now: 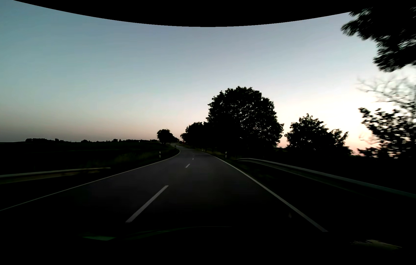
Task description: Follow the waypoints while adhering to traffic rules and regulations
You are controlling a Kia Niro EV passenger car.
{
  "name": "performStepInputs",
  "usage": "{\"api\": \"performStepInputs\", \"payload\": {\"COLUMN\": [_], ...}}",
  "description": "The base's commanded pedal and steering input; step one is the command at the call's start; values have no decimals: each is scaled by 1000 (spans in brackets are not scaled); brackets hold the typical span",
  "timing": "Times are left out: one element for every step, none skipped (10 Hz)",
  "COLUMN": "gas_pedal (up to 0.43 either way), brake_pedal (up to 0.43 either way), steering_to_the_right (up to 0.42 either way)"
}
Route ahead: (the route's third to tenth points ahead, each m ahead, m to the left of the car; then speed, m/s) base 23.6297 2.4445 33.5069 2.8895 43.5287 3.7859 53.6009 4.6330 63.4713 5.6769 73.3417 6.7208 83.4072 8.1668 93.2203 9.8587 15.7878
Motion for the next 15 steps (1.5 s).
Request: {"api": "performStepInputs", "payload": {"gas_pedal": [0, 0, 0, 0, 0, 0, 0, 0, 0, 0, 0, 0, 0, 0, 0], "brake_pedal": [159, 0, 0, 0, 0, 0, 0, 0, 0, 0, 0, 0, 0, 0, 0], "steering_to_the_right": [-4, -4, -4, -3, -4, -3, -4, -4, -3, -4, -4, -4, -4, -4, -4]}}
